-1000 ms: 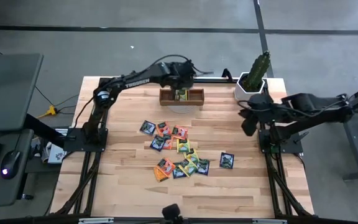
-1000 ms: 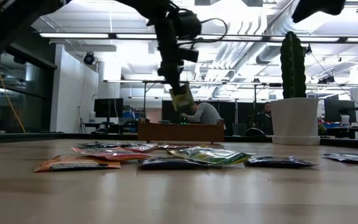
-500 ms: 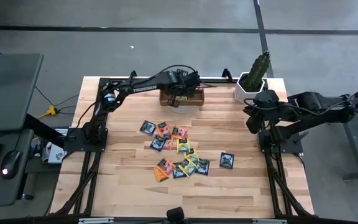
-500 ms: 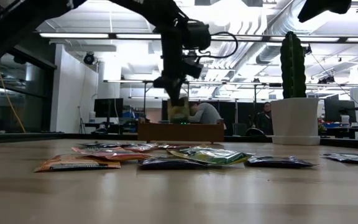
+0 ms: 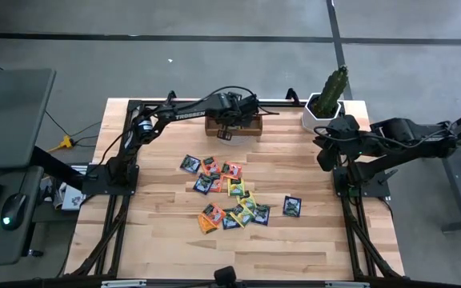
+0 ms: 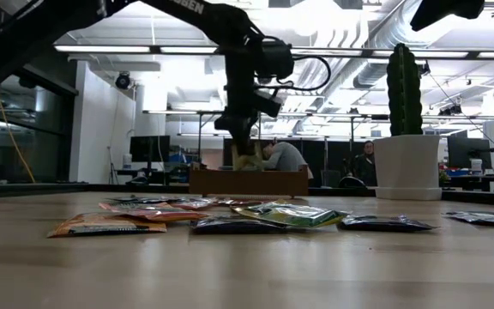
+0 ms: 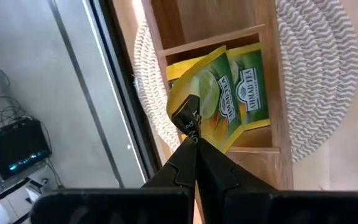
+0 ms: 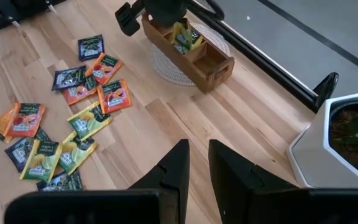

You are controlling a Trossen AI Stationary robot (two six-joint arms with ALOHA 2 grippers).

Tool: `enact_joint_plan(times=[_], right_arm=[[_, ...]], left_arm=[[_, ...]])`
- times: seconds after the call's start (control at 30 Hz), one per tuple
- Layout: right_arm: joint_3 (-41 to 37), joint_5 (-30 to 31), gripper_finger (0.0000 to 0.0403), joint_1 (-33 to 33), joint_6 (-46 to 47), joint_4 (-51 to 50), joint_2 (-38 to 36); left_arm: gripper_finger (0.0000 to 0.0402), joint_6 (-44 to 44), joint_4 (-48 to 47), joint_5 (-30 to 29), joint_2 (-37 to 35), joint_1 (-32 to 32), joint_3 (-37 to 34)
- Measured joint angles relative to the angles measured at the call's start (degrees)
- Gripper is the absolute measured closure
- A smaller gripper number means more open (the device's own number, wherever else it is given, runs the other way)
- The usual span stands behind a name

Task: Pick & Place Tea
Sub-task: Put the yellow tea bag in the middle compartment of the organizer, then put the bottom yellow tea bag in the middle compartment of the organizer

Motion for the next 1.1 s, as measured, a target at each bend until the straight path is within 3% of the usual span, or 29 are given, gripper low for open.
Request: enact_joint_plan(times=[0.37,0.6,0.8,1.1], right_arm=[[0.0,0.0,0.0345,0.0,0.2,0.0,0.0],[0.0,0.0,0.0345,0.0,0.2,0.0,0.0],[0.0,-0.4,0.0345,0.0,0.2,0.1,0.0],[0.0,-2.8,0.0345,0.0,-0.2,2.0,3.4]], left_arm=[[0.0388,1.1,0.5,3.7,0.0,0.0,0.0],[0.0304,2.6,1.0,3.7,0.0,0.0,0.0],[0.0251,2.3,0.7,-0.4,0.0,0.4,0.2],[0.0259,-6.2,-7.0,7.1,-3.4,3.8,3.6]])
